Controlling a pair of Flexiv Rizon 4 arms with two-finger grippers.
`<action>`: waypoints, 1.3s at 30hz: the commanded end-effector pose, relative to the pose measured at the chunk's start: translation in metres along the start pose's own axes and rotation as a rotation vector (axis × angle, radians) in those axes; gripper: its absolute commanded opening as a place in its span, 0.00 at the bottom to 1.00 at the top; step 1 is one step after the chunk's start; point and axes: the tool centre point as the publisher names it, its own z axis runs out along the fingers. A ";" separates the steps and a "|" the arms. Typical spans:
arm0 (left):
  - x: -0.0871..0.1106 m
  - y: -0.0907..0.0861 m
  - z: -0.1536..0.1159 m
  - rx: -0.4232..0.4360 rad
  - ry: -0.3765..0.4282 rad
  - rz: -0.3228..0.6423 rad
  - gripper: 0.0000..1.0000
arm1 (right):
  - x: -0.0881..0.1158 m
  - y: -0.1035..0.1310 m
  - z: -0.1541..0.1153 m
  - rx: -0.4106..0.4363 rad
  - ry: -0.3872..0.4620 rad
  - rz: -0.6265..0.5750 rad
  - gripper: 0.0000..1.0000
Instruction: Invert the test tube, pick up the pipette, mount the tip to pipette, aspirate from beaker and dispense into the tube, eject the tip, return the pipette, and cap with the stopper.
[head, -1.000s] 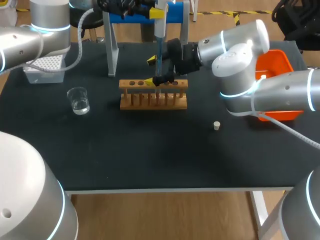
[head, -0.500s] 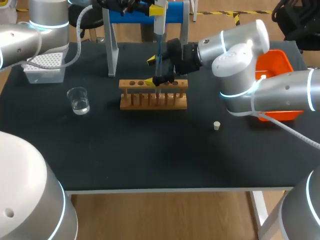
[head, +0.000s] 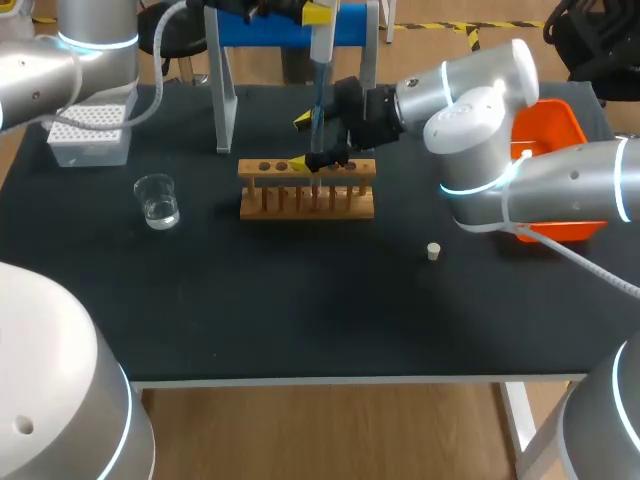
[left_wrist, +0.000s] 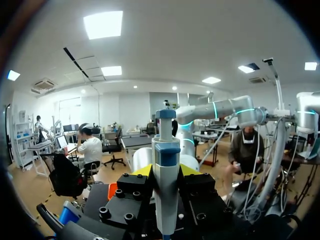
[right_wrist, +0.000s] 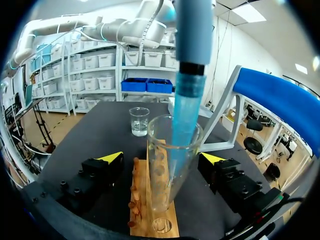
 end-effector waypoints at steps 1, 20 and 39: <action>0.004 -0.006 0.001 -0.010 -0.009 0.003 0.00 | -0.001 0.000 0.000 0.002 0.003 0.000 1.00; 0.007 -0.025 0.010 -0.042 -0.006 0.036 0.00 | -0.001 0.000 0.000 0.002 0.003 0.000 1.00; 0.012 -0.039 0.017 -0.071 -0.017 0.046 0.00 | -0.001 0.000 0.000 0.002 0.003 0.000 1.00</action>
